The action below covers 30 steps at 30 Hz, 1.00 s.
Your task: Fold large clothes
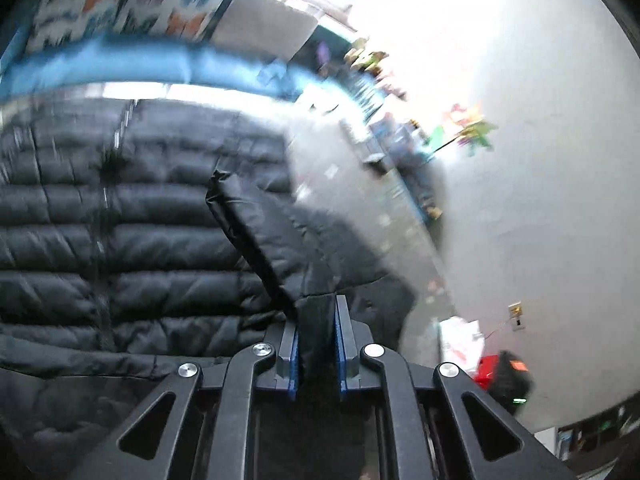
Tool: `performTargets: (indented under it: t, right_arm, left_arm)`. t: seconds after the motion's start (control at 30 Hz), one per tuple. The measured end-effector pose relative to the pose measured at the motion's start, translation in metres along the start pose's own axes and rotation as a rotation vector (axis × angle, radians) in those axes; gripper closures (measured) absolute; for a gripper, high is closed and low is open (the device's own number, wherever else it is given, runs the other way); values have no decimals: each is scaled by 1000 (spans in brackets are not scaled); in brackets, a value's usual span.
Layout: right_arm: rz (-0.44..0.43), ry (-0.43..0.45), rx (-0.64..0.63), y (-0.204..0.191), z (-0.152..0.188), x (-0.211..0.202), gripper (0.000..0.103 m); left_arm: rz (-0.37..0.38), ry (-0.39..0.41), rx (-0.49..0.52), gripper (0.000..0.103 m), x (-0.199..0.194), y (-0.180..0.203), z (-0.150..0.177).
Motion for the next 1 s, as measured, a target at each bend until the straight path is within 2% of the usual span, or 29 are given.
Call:
performTargets:
  t: [0.1, 0.2, 0.3, 0.4, 0.5, 0.63, 0.7, 0.8, 0.87, 0.93, 1.0]
  right_arm:
    - [-1, -7, 9, -8, 1, 2, 50]
    - [-22, -11, 12, -16, 2, 3, 49]
    - [-34, -12, -5, -30, 3, 3, 43]
    - [-7, 0, -38, -39, 2, 5, 36]
    - [55, 9, -62, -40, 2, 9, 36]
    - [64, -16, -57, -40, 8, 16, 36]
    - [93, -15, -69, -39, 10, 18, 36]
    - [158, -2, -81, -34, 10, 18, 36]
    - [158, 1, -75, -35, 10, 16, 36]
    - [150, -1, -72, -39, 12, 13, 36]
    - [153, -6, -98, -46, 14, 12, 36]
  left_arm:
    - [29, 61, 60, 90, -36, 29, -13]
    - [60, 129, 133, 90, -89, 57, -20]
    - [82, 180, 183, 90, -140, 75, -22]
    - [110, 243, 220, 90, -193, 87, -20]
    - [105, 303, 246, 90, -245, 88, -12]
    - [70, 383, 224, 92, -304, 56, -2]
    - [24, 413, 181, 96, -329, 23, 6]
    - [-21, 435, 99, 97, -352, -30, 20]
    - [-31, 409, 45, 97, -354, -68, 33]
    - [-87, 384, -12, 97, -348, -108, 48]
    - [-114, 316, -93, 97, -336, -148, 70]
Point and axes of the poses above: each gripper's, at about its wrist camera, not at the fingertips, and x roughly the way its jaws point, y to its right, z to its underside, the point moved 10 cm from there along x, roughly the way its jaws point, and after that the axes turned 8 degrees about z, right-handed, at the moved point
